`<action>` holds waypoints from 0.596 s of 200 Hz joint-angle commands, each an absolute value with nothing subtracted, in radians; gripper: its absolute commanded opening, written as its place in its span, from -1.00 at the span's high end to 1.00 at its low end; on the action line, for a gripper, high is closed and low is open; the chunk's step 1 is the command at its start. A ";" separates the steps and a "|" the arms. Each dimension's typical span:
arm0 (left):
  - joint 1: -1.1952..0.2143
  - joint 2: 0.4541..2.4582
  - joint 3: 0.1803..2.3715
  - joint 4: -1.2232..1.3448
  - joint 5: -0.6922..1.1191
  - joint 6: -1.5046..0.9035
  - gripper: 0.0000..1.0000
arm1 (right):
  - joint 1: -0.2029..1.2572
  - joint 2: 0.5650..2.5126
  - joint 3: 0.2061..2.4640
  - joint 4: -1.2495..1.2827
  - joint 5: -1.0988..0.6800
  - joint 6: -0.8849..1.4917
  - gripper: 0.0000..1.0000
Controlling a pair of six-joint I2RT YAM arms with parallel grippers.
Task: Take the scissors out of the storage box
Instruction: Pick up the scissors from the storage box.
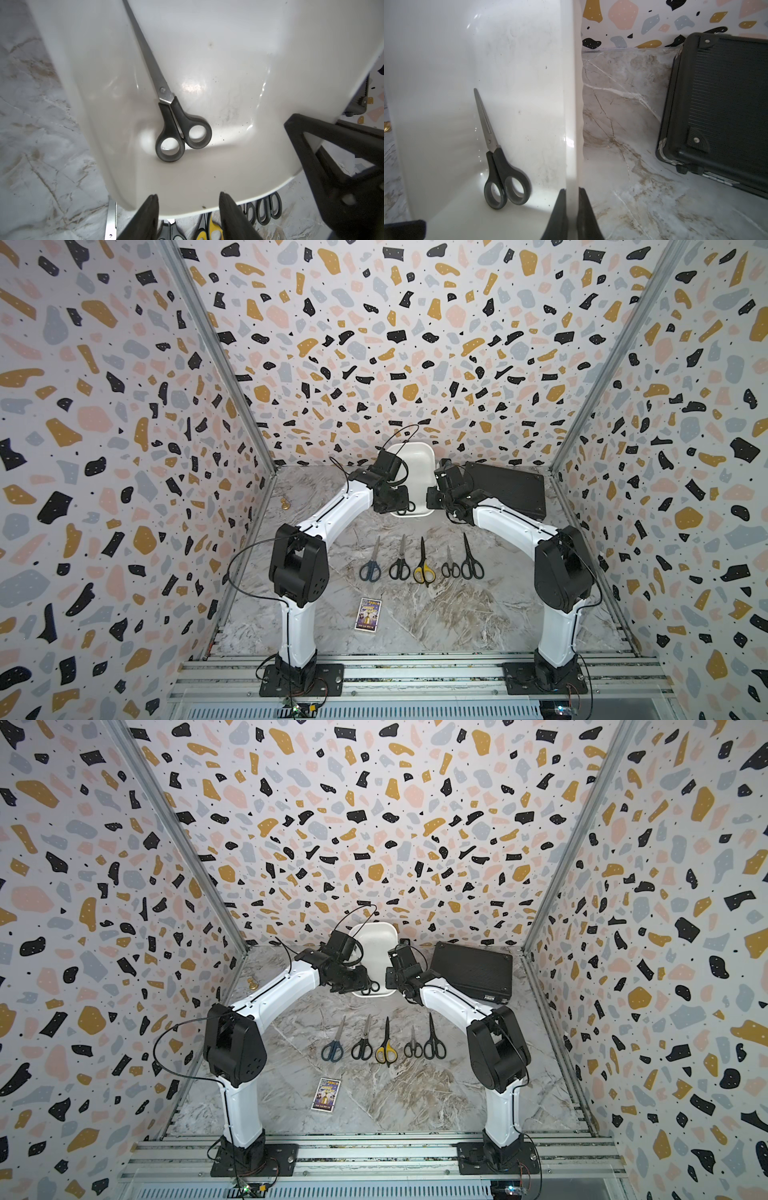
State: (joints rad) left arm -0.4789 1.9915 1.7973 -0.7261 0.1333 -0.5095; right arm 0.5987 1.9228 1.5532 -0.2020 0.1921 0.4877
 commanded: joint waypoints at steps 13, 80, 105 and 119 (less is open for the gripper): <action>-0.480 2.018 1.792 -0.717 0.088 -0.486 0.02 | 0.637 1.839 1.571 -0.140 0.195 0.506 1.00; -0.444 2.069 1.810 -0.730 0.024 -0.459 0.20 | 0.647 1.777 1.538 -0.107 0.177 0.541 1.00; -0.440 2.077 1.798 -0.716 0.005 -0.454 0.23 | 0.646 1.755 1.526 -0.083 0.154 0.581 1.00; -0.440 2.088 1.798 -0.709 0.017 -0.460 0.25 | 0.646 1.749 1.521 -0.064 0.120 0.612 1.00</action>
State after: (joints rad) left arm -0.4561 2.0560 1.7969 -0.7143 0.0509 -0.4736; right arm 0.6502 1.8458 1.5066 -0.1719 0.1661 0.5282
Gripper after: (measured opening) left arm 0.384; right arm 0.091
